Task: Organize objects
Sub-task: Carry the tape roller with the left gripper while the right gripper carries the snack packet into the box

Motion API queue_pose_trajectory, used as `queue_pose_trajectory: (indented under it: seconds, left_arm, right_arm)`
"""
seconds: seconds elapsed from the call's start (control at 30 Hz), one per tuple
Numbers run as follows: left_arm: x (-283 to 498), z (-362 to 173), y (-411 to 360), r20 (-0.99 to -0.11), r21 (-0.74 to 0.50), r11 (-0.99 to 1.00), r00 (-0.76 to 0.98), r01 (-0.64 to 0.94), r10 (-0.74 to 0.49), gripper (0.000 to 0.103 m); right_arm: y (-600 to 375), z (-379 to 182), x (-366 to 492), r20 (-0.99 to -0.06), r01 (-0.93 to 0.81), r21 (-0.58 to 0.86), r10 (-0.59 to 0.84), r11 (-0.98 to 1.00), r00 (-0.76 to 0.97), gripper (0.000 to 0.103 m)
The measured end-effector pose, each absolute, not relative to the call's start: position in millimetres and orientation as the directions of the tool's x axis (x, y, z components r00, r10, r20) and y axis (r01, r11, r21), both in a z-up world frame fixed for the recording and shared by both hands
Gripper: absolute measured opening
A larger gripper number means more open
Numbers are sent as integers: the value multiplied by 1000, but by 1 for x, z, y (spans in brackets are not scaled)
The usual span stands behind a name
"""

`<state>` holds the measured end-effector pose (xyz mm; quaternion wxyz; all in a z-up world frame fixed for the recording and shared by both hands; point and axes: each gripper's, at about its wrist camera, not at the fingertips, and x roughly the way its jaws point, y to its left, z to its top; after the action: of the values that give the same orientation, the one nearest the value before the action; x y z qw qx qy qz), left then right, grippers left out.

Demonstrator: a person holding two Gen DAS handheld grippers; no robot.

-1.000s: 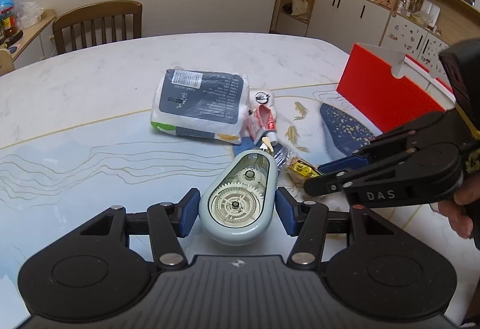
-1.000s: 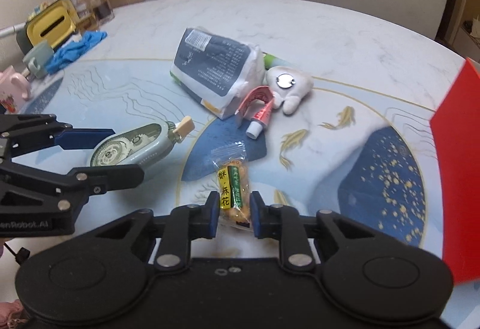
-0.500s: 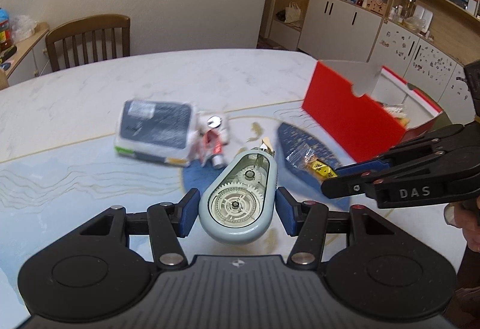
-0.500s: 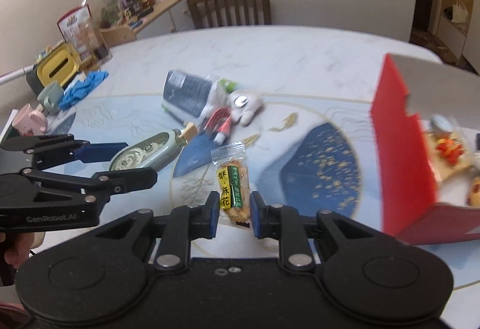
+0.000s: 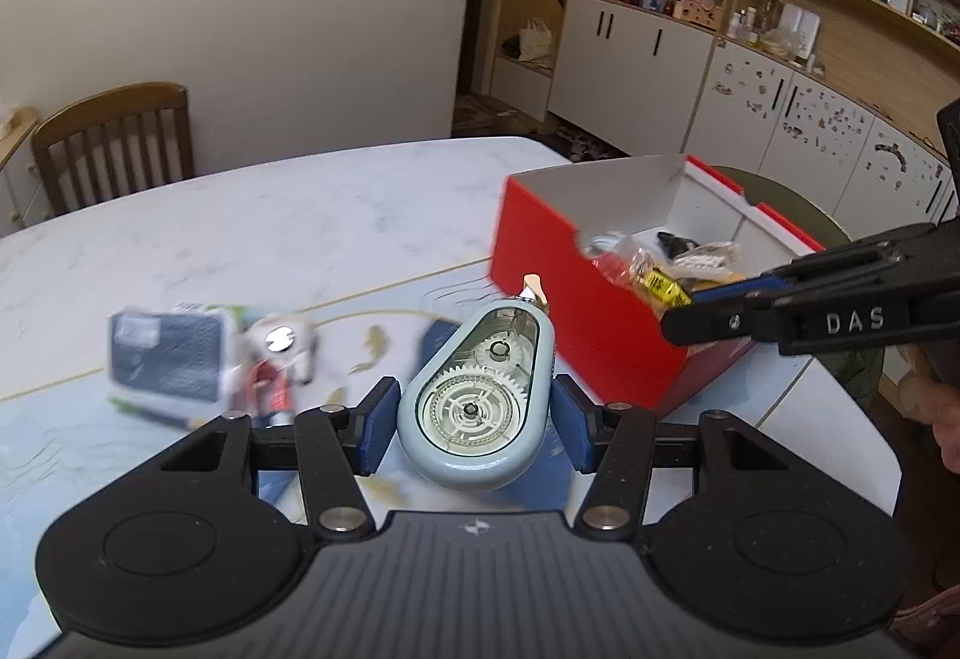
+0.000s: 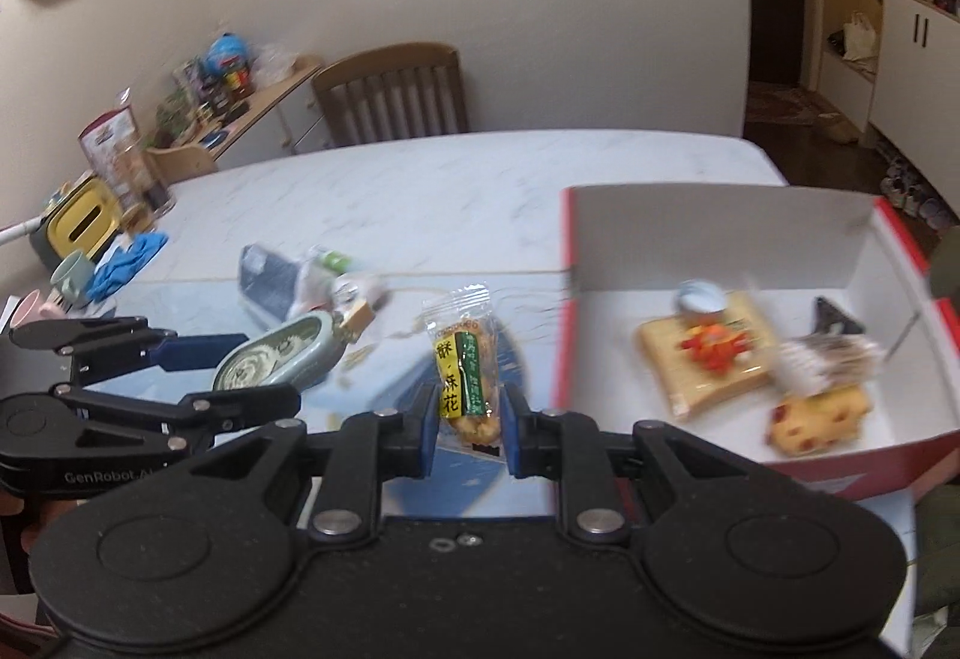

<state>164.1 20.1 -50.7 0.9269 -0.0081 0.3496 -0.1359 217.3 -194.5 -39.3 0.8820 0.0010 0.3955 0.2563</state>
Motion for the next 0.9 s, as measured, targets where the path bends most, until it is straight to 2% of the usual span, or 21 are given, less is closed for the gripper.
queue_pose_trajectory:
  seconds: [0.37, 0.9]
  left_arm:
    - [195, -42, -61, -638, -72, 945, 713, 320, -290, 54]
    - [262, -63, -155, -741, 4, 930, 626, 366, -243, 54]
  right_arm:
    - [-270, -38, 243, -685, -396, 202, 418, 896, 597, 21]
    - [-334, -67, 290, -732, -319, 194, 354, 928, 583, 21]
